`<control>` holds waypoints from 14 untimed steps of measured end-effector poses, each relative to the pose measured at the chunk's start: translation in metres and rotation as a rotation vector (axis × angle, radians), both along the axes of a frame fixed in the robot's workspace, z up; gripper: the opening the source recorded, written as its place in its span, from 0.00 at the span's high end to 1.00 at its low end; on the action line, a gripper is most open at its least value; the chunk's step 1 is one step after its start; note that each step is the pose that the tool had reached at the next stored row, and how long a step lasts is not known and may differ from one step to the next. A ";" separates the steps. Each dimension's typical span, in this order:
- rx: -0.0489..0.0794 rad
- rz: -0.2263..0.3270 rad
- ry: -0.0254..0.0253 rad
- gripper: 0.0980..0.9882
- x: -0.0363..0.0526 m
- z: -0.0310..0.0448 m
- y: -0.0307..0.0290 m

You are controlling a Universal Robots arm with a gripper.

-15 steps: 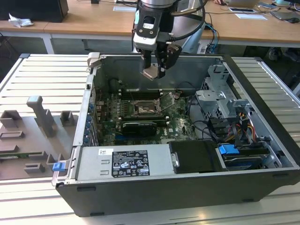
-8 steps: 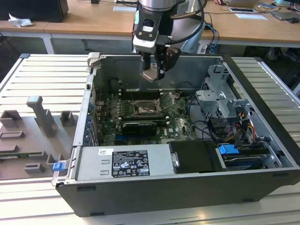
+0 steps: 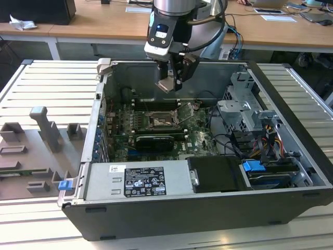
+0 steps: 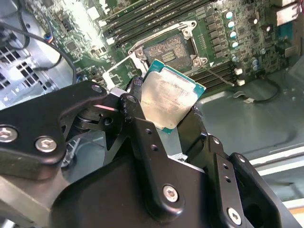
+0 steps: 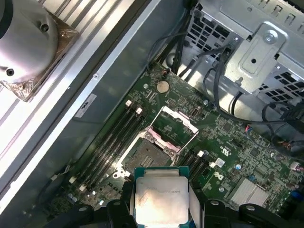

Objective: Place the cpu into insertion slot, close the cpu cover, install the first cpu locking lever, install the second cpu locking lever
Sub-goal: 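Place the cpu into insertion slot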

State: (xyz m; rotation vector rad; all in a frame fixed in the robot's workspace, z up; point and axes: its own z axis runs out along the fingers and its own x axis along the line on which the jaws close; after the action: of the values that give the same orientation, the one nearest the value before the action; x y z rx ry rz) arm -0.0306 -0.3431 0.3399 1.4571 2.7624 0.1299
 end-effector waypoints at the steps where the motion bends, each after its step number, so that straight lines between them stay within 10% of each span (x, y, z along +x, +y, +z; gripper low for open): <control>1: 0.000 -0.028 0.0000 0.50 0.0000 -0.0009 0.0000; 14: -0.002 -0.186 0.0021 0.50 0.0000 -0.0102 0.0000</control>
State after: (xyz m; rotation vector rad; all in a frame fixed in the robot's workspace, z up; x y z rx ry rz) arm -0.0306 -0.3431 0.3297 1.7044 2.6095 0.1230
